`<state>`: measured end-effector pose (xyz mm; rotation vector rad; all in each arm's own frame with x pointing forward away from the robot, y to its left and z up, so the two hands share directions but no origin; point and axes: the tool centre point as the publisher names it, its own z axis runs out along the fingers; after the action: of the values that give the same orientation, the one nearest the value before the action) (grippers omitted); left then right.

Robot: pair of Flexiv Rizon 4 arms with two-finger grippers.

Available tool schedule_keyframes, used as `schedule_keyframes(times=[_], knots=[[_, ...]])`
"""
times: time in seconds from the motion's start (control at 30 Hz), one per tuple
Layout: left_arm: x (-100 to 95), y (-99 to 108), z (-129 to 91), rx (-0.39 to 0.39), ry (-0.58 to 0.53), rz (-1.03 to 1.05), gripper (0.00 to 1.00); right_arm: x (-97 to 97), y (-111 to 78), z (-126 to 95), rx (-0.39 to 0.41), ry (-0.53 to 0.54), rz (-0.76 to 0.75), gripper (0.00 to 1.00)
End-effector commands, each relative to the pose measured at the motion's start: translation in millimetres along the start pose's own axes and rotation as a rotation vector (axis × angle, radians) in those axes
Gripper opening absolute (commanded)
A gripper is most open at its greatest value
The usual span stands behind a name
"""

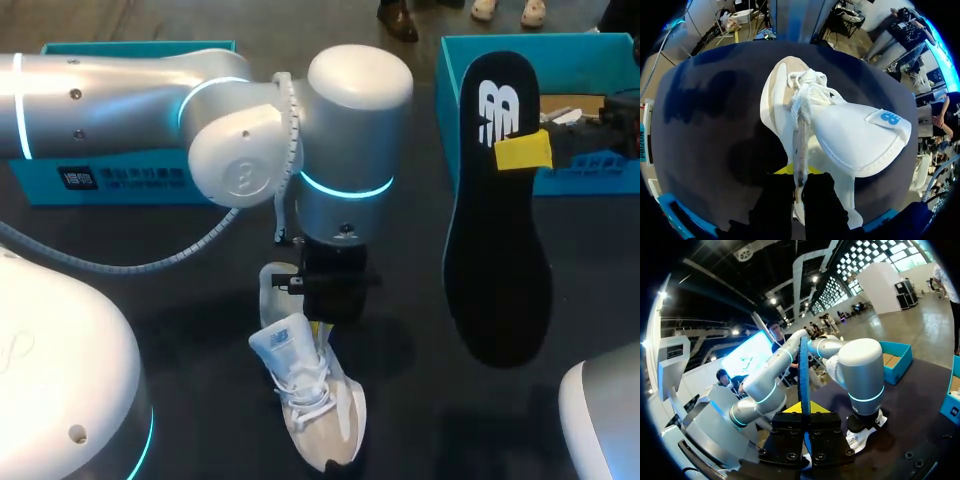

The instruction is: Take the shoe out of the shoebox, open the shoe tongue, remove and reinsert the insole, then place the shoe into the shoebox

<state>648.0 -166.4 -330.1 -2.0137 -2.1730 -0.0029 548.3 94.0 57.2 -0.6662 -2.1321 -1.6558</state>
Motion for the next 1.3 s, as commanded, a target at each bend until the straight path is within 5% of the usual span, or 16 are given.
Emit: schedule_keyframes(times=[0.03, 1.03, 1.07, 1.1, 1.2, 1.23, 1.27, 1.3], knots=[[-1.6, -3.5, -2.7, -0.013, 0.024, 0.035, 0.0, -1.4, 3.4, 1.8, 0.006, 0.001, 0.002, 0.0], [-43.9, -7.4, 27.6, 0.008, 0.0, 0.123, 0.0, -1.4, 3.4, 1.8, 0.006, 0.001, 0.002, 0.0], [-45.4, -6.7, 28.3, 0.008, -0.013, 0.118, 0.06, -1.4, 3.4, 1.8, 0.006, 0.001, 0.002, 0.0], [-46.2, -6.1, 28.7, 0.009, -0.016, 0.112, 0.29, -1.4, 3.4, 1.8, 0.006, 0.001, 0.002, 0.0], [-49.0, -5.4, 28.0, 0.015, -0.064, 0.095, 0.47, -1.4, 3.4, 1.8, 0.006, 0.001, 0.002, 0.0], [-49.8, -5.2, 26.8, 0.013, -0.077, 0.095, 0.9, -1.4, 3.4, 1.8, 0.006, 0.001, 0.002, 0.0], [-50.0, -5.0, 25.5, 0.011, -0.084, 0.097, 1.0, -1.4, 3.4, 1.8, 0.006, 0.001, 0.002, 0.0], [-50.5, -5.0, 22.2, 0.017, -0.105, 0.095, 1.0, -1.4, 3.4, 1.8, 0.006, 0.001, 0.002, 0.0]])
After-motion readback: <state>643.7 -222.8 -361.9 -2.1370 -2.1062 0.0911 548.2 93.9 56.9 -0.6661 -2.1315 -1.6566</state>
